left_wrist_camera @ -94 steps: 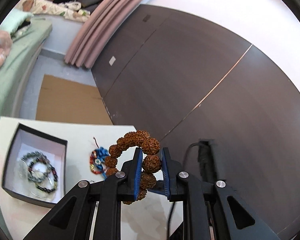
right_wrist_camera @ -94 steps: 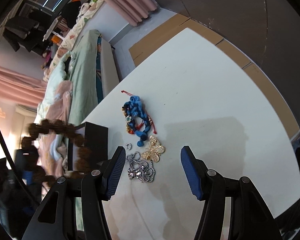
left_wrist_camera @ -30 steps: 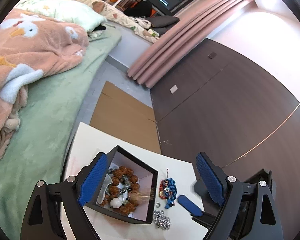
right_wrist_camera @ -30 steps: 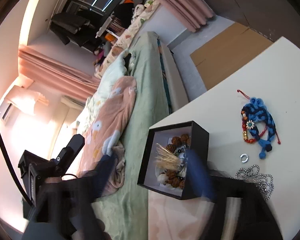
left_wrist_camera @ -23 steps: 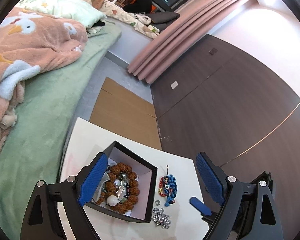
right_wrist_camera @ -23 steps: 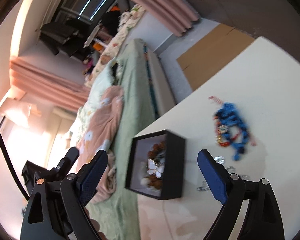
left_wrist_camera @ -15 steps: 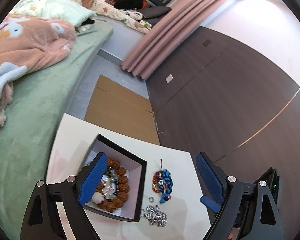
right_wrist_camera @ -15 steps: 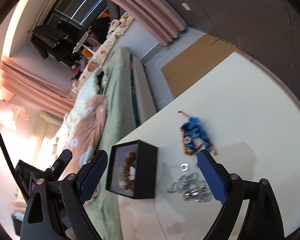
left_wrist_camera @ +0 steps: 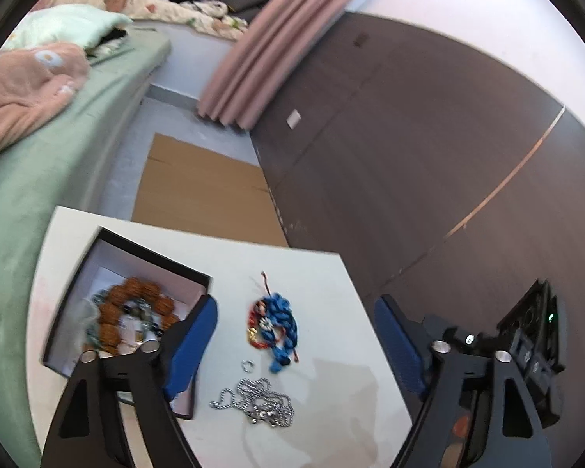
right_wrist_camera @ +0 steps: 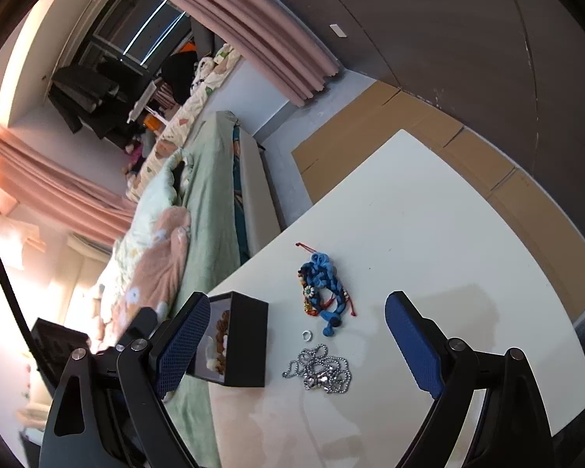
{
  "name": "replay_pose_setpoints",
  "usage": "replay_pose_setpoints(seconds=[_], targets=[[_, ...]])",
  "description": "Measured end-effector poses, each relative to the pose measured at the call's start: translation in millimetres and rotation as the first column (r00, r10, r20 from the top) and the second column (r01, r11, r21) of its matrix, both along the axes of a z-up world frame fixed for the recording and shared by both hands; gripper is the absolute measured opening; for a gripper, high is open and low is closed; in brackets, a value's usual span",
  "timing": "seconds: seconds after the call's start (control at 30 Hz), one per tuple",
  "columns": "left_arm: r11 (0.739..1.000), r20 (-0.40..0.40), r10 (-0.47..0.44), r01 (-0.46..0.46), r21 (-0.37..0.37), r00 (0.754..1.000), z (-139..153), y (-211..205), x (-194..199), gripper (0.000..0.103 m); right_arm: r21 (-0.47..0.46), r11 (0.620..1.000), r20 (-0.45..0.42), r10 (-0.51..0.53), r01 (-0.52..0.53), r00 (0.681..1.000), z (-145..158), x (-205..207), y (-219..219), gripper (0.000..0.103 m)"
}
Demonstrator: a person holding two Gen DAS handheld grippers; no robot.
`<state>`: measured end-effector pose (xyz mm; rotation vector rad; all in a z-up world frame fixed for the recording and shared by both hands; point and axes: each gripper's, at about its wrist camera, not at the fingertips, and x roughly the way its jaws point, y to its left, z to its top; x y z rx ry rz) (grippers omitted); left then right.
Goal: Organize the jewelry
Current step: 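Move the left tool to the blue knotted cord ornament and grasp it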
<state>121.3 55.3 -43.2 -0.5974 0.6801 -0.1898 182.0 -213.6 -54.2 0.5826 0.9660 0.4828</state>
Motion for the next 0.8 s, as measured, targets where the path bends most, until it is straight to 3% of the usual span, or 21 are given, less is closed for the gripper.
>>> replay_pose_setpoints(seconds=[0.1,0.17,0.33,0.63,0.8], targets=[[0.997,-0.032,-0.025,0.028,0.073,0.999,0.4,-17.7,11.5,0.064,-0.007,1.000,-0.008,-0.018,0.018,1.000,-0.1,2.9,-8.7,0.092],[0.997,-0.047,-0.040,0.043,0.070,0.998,-0.7,-23.6,16.7,0.062,-0.013,0.999,-0.012,-0.033,0.032,0.999,0.2,4.4,-15.9,0.092],[0.991,-0.122,-0.070,0.084,0.109,0.990,-10.1,-48.3,31.2,0.045,-0.019,0.996,-0.056,-0.084,0.083,0.995,-3.7,10.8,-39.4,0.092],[0.970,-0.232,-0.048,0.102,0.222,0.972,-39.4,-89.3,64.0,0.042,-0.098,0.982,-0.114,-0.171,0.160,0.979,-12.4,15.0,-69.7,0.091],[0.950,-0.281,-0.015,0.101,0.295,0.960,-56.6,-100.0,79.3,0.042,-0.060,0.986,-0.187,-0.161,0.152,0.969,-25.1,16.7,-81.8,0.091]])
